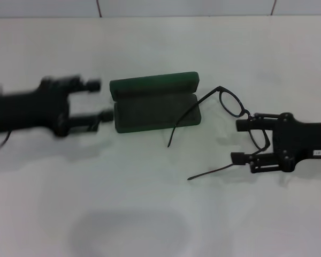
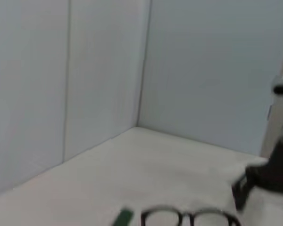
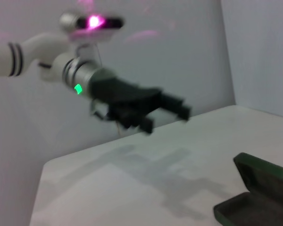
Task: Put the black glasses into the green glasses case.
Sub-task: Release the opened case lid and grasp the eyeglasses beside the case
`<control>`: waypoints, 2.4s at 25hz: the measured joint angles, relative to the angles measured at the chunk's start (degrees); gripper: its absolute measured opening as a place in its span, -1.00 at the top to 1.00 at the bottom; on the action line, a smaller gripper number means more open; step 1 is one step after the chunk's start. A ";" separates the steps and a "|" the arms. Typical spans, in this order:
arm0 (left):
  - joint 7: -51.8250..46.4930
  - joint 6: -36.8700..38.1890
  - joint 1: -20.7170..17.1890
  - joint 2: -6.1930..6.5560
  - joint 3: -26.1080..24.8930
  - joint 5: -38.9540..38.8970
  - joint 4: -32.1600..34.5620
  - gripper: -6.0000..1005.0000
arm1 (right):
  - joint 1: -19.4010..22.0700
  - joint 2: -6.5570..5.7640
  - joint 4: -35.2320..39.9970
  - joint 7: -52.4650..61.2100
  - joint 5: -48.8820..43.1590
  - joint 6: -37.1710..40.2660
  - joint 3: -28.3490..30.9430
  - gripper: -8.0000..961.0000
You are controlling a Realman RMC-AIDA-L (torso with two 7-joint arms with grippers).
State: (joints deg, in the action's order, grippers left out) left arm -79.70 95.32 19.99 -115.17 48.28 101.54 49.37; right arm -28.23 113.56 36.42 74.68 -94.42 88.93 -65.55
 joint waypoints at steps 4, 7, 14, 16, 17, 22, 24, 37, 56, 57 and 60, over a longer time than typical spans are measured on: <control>4.99 0.08 -4.32 1.18 -0.06 1.97 -4.50 -0.53 | 0.01 -1.16 1.14 3.49 -0.20 -0.19 1.26 -0.64; 7.47 -0.49 -6.56 1.10 -0.07 5.30 -5.64 -0.53 | -0.09 -2.23 1.78 6.12 -0.38 -0.60 1.98 -0.63; 8.30 0.02 -8.86 0.40 -0.19 8.69 -5.35 -0.51 | -5.57 -6.04 8.46 27.01 -7.69 -0.97 2.29 -0.63; 8.55 0.42 -9.00 0.48 -0.20 8.75 -5.30 -0.51 | -8.59 -6.76 11.27 35.68 -12.07 -1.01 2.30 -0.63; 8.64 0.50 -8.99 0.53 -0.21 8.83 -5.30 -0.51 | -10.52 -7.09 12.34 40.98 -15.16 -1.03 2.32 -0.63; 8.73 0.57 -8.03 0.64 0.21 9.01 -5.38 -0.49 | -19.00 -7.58 12.90 59.52 -29.03 -0.55 2.17 -0.47; 8.79 0.58 -7.33 0.45 0.33 9.44 -5.50 -0.49 | -21.35 -7.52 12.12 64.01 -33.28 -0.30 2.10 -0.37; 9.14 0.51 -7.07 0.16 0.31 10.26 -5.77 -0.46 | -34.97 -0.27 4.24 77.26 -54.20 -1.22 1.13 -0.25; 9.48 0.56 -6.97 0.21 0.32 10.39 -5.79 -0.42 | -35.38 2.50 -0.81 77.73 -56.21 -9.98 0.00 -0.08; 9.48 0.57 -6.96 0.22 0.32 10.42 -5.78 -0.42 | -35.21 2.50 -0.65 77.73 -56.16 -10.31 -0.43 -0.07; 9.48 0.59 -6.96 0.29 0.32 10.43 -5.73 -0.41 | -34.81 2.50 -0.66 77.73 -56.06 -10.96 -0.79 -0.04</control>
State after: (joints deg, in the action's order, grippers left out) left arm -70.22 95.91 13.03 -114.88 48.61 111.97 43.64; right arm -63.03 116.06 35.76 152.41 -150.48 77.97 -66.34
